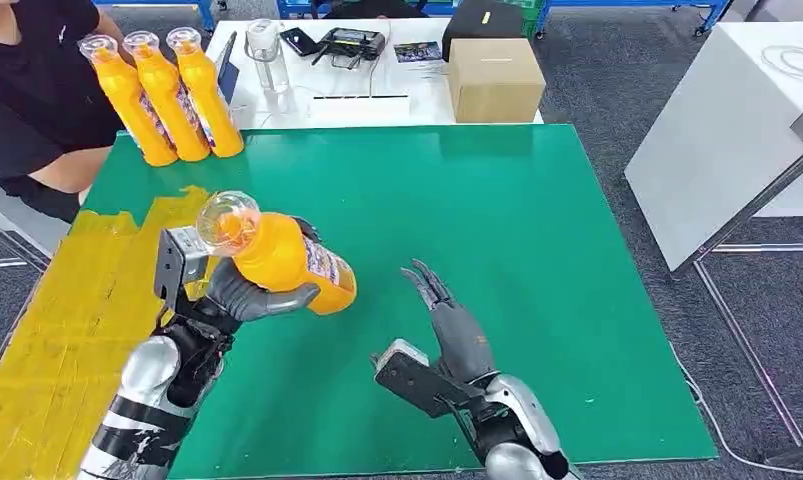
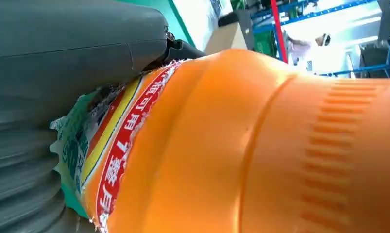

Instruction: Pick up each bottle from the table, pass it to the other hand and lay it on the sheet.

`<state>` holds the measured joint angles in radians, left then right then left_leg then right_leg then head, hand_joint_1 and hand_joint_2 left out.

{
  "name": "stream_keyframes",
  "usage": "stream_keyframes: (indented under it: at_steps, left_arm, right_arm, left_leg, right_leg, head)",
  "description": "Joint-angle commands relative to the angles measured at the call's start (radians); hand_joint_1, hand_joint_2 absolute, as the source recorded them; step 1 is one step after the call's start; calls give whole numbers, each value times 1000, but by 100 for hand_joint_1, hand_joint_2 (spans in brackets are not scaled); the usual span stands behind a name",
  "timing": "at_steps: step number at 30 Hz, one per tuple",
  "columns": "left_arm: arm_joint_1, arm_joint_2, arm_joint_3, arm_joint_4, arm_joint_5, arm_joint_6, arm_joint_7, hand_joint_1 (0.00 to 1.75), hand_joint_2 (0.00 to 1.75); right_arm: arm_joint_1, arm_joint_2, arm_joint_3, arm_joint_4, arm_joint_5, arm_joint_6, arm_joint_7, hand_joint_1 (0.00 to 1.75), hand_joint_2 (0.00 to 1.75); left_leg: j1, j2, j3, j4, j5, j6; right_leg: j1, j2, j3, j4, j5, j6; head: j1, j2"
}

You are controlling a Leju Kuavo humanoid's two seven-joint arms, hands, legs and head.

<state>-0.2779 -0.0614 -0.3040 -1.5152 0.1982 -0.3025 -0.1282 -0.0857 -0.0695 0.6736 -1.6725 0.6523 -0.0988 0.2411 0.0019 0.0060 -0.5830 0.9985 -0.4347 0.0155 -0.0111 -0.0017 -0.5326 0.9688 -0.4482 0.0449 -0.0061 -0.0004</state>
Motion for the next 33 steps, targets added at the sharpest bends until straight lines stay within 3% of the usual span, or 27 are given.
stream_keyframes:
  at_steps: [1, 5, 8, 13, 33]
  left_arm:
    - [-80, 123, 94, -5, -490, 162, -77, 175, 175]
    - [-103, 203, 63, 53, -992, 335, -9, 175, 175]
    - [-111, 238, 39, 124, -1207, 384, 9, 175, 175]
    - [-198, 289, -40, 352, -1406, 392, 60, 175, 175]
    - [-313, 342, -150, 613, -1394, 260, 31, 175, 175]
  right_arm:
    - [139, -118, -197, -255, 11, -26, -56, 0, 0]
    - [299, -171, -359, -423, -13, -50, -113, 0, 0]
    - [381, -205, -424, -501, -32, -68, -151, 0, 0]
    - [375, -235, -449, -508, -75, -57, -165, 0, 0]
    - [280, -232, -432, -437, -110, -13, -177, 0, 0]
  left_leg:
    - [2, -2, 1, 1, -1, -1]
    - [1, -5, 1, 1, -1, -1]
    - [1, -7, 1, 0, -1, -1]
    - [0, -4, 0, 0, 0, 0]
    - [1, 1, 1, 0, 0, 0]
  right_leg:
    - [1, -2, 2, 0, -1, -1]
    - [1, -5, 3, 0, -3, -2]
    - [1, -6, 3, -1, -2, -1]
    - [0, -3, 1, -1, -1, -1]
    - [1, 1, 1, -1, 1, -1]
  head:
    - [1, 0]
    - [0, 0]
    - [0, 0]
    - [0, 0]
    - [0, 0]
